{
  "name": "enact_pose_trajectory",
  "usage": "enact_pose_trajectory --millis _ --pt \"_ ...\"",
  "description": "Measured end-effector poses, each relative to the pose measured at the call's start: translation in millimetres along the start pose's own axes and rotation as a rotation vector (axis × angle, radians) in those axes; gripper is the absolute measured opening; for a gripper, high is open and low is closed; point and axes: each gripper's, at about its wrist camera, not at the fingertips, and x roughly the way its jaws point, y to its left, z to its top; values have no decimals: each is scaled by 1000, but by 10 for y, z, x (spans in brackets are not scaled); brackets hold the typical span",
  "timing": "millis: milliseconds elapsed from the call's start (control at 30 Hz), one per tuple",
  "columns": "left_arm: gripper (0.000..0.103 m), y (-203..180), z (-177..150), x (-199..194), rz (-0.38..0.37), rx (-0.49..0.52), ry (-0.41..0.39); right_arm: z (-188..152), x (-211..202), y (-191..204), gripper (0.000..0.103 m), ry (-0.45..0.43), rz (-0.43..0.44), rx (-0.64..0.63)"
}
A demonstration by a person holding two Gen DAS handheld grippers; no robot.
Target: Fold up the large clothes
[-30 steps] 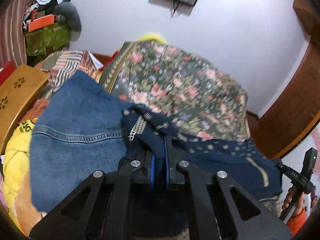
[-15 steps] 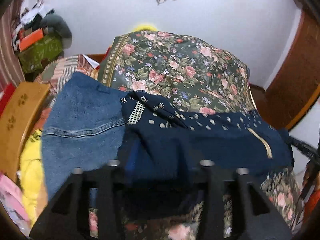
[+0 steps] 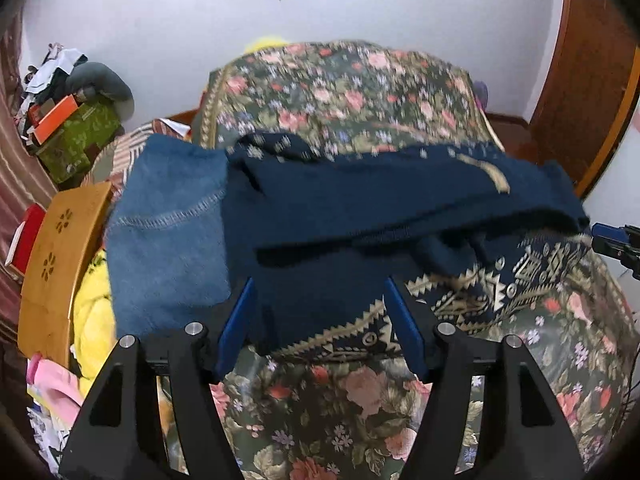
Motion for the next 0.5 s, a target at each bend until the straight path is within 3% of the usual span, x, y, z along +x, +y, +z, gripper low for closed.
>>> enact_pose_trajectory --millis 233,400,500 --pt "65 -70 109 312 44 26 45 25 277 131 36 2 -12 -34" --pt "65 85 363 423 83 14 21 233 407 94 36 1 -38 -47" --pt "70 123 537 536 96 34 14 486 663 -30 36 63 -50 -41"
